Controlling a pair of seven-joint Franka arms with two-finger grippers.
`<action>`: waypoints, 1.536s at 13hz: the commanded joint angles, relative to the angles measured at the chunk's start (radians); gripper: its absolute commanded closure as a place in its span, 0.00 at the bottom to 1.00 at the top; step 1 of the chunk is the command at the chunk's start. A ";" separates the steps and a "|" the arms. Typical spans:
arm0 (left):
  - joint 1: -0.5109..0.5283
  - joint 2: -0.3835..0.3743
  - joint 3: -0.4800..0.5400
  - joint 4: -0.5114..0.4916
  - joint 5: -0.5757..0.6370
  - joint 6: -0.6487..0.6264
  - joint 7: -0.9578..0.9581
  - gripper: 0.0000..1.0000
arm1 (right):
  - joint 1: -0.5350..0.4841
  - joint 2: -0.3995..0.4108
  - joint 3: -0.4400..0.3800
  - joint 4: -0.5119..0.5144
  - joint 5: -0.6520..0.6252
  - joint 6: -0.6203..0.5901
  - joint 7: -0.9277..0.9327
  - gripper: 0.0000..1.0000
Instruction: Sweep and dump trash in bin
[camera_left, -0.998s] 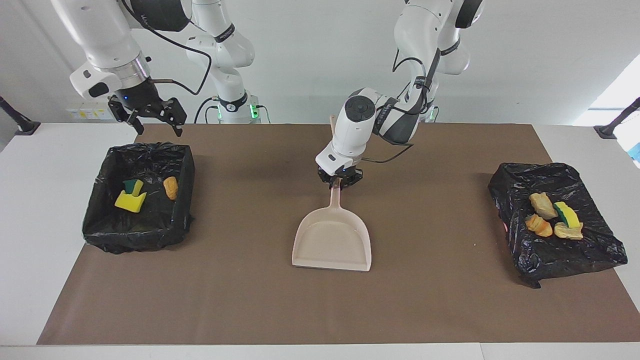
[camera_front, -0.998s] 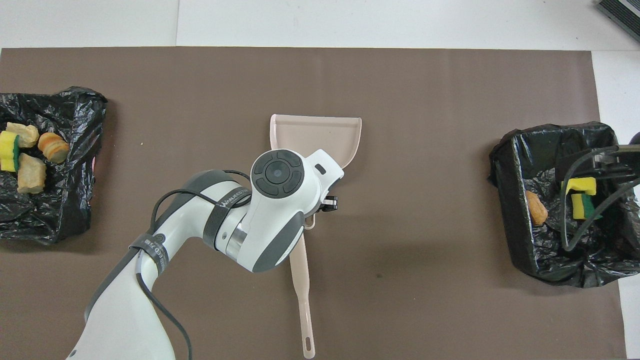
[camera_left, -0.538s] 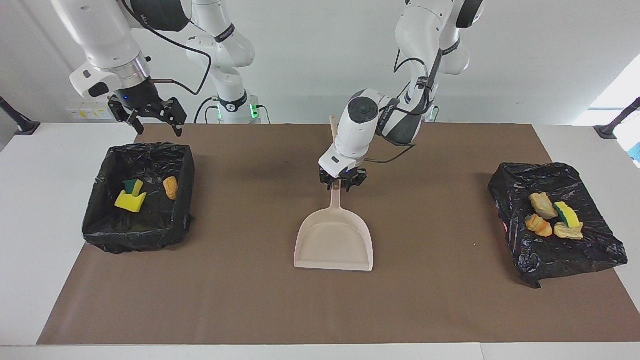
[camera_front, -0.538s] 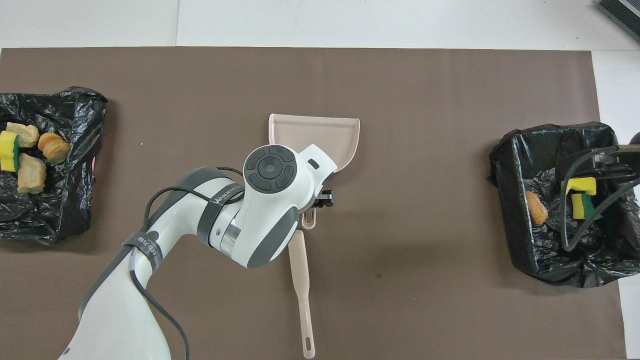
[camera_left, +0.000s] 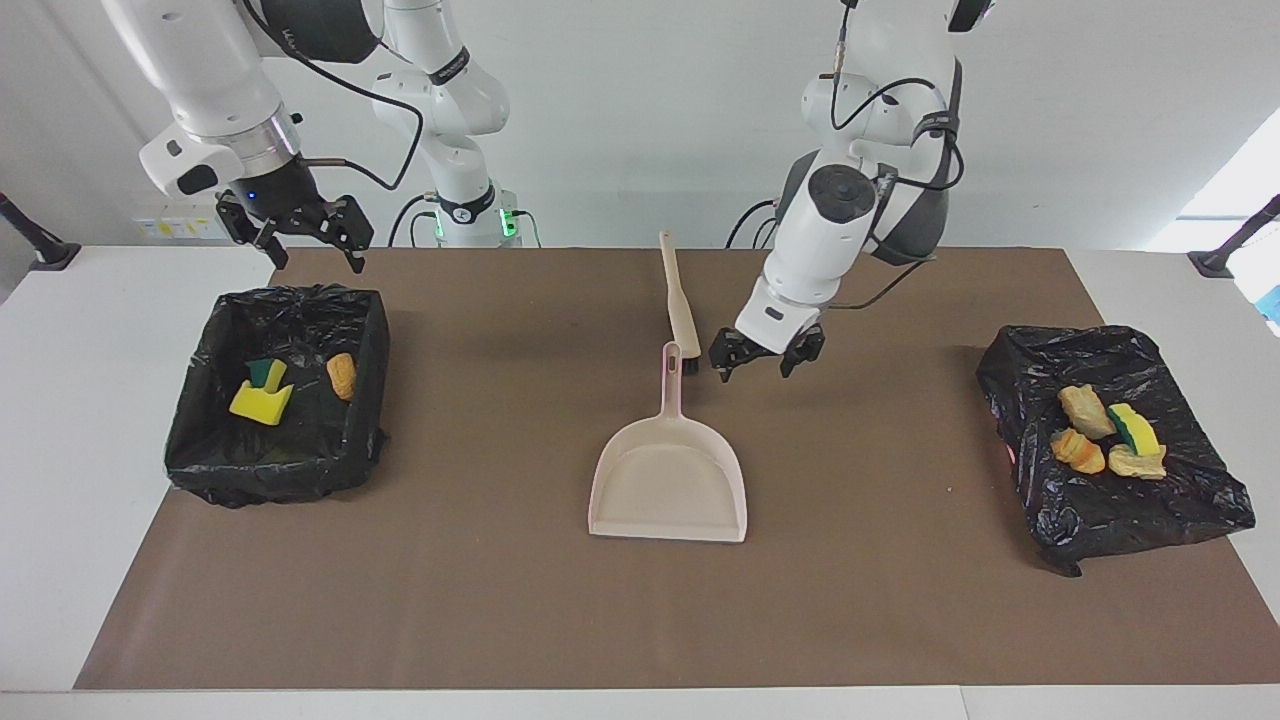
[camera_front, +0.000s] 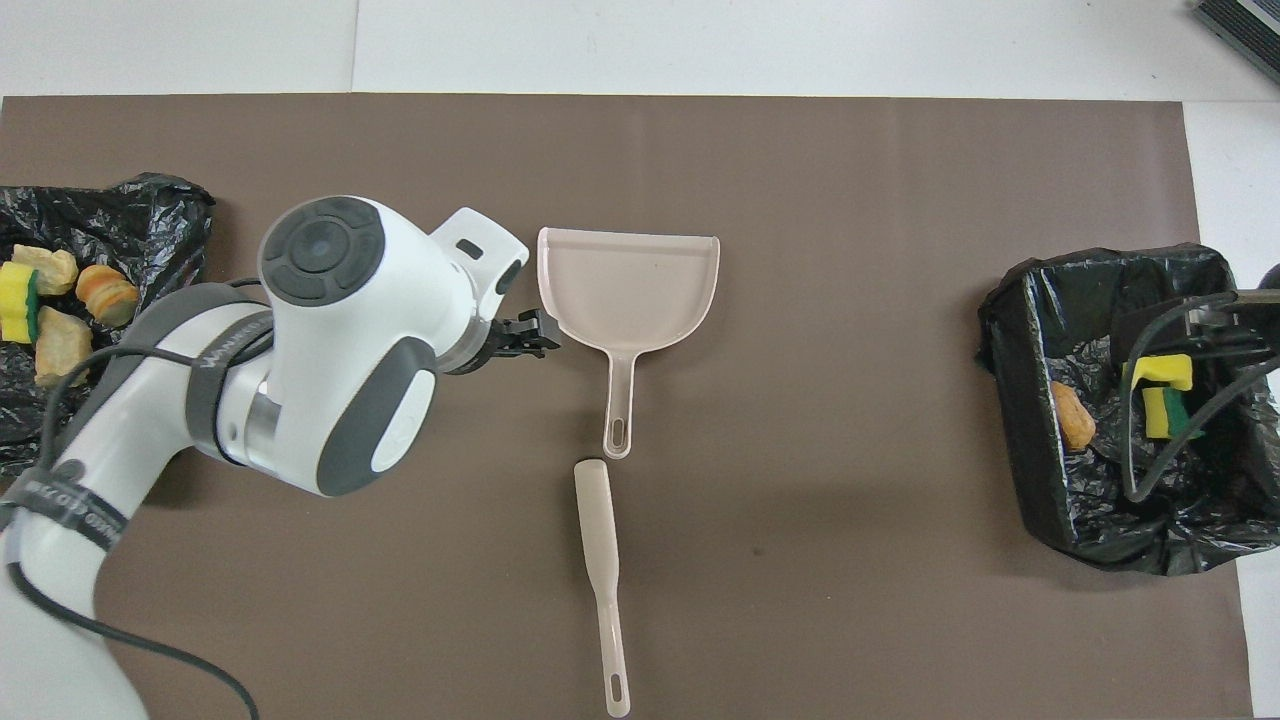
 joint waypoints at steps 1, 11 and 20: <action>0.102 -0.090 -0.006 -0.014 -0.013 -0.117 0.109 0.00 | -0.005 0.008 0.004 0.020 0.005 -0.023 0.015 0.00; 0.303 -0.222 0.026 0.107 0.068 -0.482 0.577 0.00 | -0.005 0.008 0.004 0.020 0.005 -0.023 0.015 0.00; 0.329 -0.235 0.055 0.167 0.068 -0.520 0.565 0.00 | -0.007 0.010 0.004 0.029 -0.012 -0.032 0.020 0.00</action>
